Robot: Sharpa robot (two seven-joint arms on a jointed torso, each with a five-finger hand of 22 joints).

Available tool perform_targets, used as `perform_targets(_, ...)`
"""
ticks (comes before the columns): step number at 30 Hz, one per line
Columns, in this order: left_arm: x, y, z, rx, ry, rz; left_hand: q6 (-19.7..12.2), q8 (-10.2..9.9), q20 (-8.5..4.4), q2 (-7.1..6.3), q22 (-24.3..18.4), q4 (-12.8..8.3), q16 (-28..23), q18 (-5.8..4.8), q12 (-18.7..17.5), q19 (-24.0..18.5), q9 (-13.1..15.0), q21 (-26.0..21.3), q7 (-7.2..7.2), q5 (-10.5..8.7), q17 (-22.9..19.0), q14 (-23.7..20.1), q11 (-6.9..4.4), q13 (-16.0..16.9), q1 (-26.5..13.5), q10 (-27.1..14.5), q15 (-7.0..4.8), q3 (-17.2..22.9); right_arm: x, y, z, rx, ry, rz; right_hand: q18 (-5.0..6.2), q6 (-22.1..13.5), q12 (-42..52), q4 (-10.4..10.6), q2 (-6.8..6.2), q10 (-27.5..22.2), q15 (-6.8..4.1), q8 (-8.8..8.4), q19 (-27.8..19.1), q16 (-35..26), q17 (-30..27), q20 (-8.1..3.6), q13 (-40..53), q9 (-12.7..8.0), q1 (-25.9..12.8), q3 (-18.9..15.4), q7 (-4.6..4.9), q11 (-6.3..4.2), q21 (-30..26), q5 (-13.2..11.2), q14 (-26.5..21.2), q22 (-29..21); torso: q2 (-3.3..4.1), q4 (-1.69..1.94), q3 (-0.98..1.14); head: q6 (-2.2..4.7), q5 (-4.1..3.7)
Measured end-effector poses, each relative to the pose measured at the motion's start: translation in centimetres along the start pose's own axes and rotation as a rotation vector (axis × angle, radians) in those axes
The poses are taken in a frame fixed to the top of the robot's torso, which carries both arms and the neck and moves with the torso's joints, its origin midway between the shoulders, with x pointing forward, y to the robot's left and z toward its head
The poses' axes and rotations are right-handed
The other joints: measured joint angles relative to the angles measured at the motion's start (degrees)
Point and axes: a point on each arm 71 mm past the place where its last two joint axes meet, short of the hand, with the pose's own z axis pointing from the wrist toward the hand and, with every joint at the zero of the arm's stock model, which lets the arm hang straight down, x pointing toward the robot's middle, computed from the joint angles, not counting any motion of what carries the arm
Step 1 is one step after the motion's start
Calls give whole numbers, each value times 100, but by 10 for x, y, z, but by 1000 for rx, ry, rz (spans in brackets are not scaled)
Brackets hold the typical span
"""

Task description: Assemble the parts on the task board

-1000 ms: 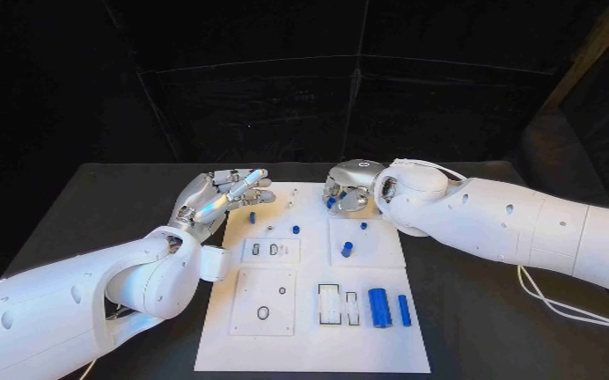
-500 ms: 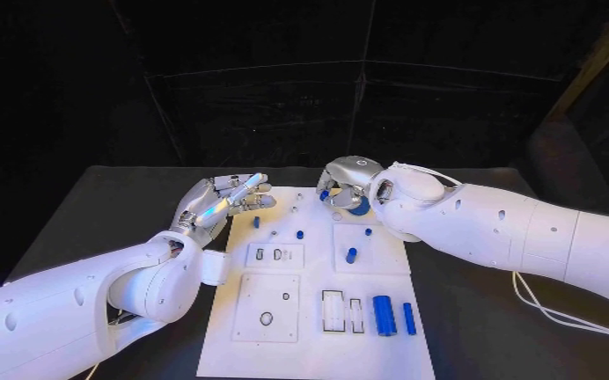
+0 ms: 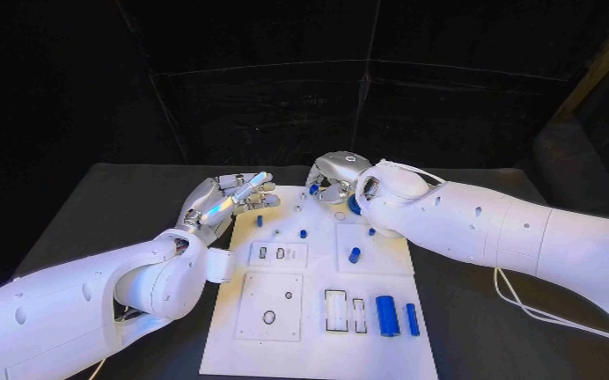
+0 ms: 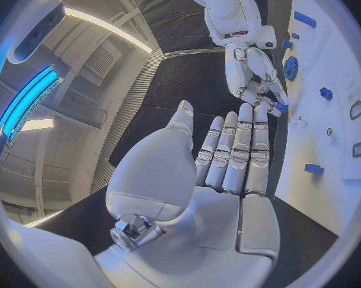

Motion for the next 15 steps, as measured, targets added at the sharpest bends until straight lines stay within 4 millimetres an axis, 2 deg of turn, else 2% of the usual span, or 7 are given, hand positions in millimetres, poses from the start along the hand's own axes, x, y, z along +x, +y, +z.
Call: perform_targets(15,1,0,2,-1,1,-2,0,-24,0,0,-6,0,-21,0,0,0,-6,0,0,0,1,0,0,0,0,0,0,0,4,13,14,-11,13,0,0,-22,-1,46,-37,0,0,0,0,20,9,0,-7,0,-37,46,20,0,0,0,0,5,3,-8,4,-21,23)
